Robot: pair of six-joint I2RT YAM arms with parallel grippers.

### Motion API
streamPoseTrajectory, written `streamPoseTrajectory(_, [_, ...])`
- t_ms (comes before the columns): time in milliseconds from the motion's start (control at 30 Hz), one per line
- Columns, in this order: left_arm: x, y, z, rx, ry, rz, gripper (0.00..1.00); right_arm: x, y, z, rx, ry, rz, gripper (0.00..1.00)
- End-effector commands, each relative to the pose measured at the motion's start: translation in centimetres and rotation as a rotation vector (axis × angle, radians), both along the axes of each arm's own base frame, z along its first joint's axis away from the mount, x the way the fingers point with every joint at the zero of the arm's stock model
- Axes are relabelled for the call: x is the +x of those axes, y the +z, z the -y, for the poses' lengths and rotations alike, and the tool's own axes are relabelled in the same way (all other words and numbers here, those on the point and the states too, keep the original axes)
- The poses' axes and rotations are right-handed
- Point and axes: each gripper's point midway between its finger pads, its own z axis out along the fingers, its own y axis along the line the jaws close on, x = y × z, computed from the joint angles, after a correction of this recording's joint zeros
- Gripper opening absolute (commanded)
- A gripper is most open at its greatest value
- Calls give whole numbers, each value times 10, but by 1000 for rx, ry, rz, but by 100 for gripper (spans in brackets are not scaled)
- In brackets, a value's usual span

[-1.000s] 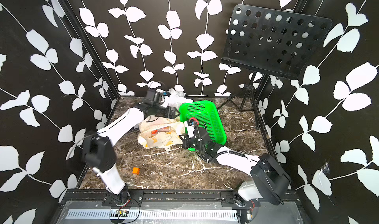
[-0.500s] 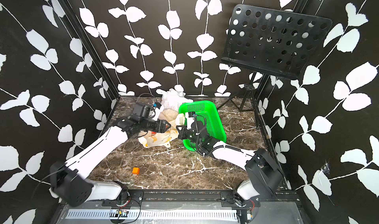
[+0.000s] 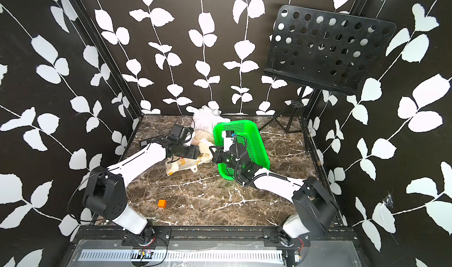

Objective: Untie the knot of a plastic bag & take out the apple
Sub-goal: Adjust the plastic bag at the center of the board.

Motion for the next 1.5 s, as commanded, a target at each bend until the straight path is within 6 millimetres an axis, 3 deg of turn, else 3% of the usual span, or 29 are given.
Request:
streamPoseTrajectory(0, [-8,33,21,-161,-56,63,70,12,5,-4,6,-22,1,0])
streamPoseTrajectory(67, [-18,48,20,-198,-64,91,69,16,3,-6,-5,-17,4,0])
streamPoseTrajectory(233, [-37,61,4,-172,-47,105,68,15,0,-11,-100,42,54,2])
streamPoseTrajectory(333, [-47,63,8,-193,-69,79,67,12,0,-5,-198,55,100,20])
streamPoseTrajectory(433, [-54,65,15,-217,-102,64,66,13,5,3,-288,44,147,31])
streamPoseTrajectory(600, [-60,62,26,-228,-144,16,65,19,9,3,-361,46,185,37])
streamPoseTrajectory(700, [-61,54,29,-205,-145,-13,65,23,13,-5,-346,60,197,30])
streamPoseTrajectory(833, [-63,47,29,-177,-142,-45,65,24,32,-11,-289,63,238,2])
streamPoseTrajectory(900, [-62,47,30,-179,-138,-40,65,24,38,-12,-273,65,250,0])
streamPoseTrajectory(1067, [-45,31,14,-65,-55,-25,64,16,46,-10,-223,78,275,0])
streamPoseTrajectory(1267, [-1,4,-6,29,46,26,63,3,35,-9,-187,118,279,0])
streamPoseTrajectory(1467, [36,13,-4,-64,92,81,66,-6,21,-11,-185,155,271,0])
